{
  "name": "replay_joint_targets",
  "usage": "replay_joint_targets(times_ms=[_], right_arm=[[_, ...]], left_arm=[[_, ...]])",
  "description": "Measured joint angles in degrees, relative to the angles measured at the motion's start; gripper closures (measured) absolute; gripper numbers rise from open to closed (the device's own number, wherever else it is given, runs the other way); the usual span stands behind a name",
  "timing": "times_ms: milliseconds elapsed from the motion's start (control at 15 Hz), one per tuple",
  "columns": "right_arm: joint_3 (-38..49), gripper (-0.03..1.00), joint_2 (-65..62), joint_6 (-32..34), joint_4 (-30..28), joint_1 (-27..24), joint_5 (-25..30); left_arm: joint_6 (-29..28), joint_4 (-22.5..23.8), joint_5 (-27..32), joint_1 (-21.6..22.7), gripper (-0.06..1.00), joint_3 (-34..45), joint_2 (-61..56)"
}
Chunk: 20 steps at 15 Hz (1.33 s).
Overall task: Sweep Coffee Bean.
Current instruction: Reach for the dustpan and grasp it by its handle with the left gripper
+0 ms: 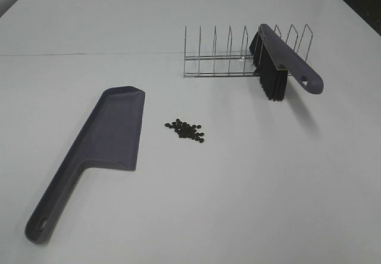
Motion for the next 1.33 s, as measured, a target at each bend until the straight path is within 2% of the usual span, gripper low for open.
replay_joint_targets(times_ms=[1333], right_arm=[[0.0, 0.34, 0.0, 0.0, 0.0, 0.0, 0.0]], left_arm=[[0.06, 0.0, 0.0, 0.0, -0.05, 0.0, 0.0]])
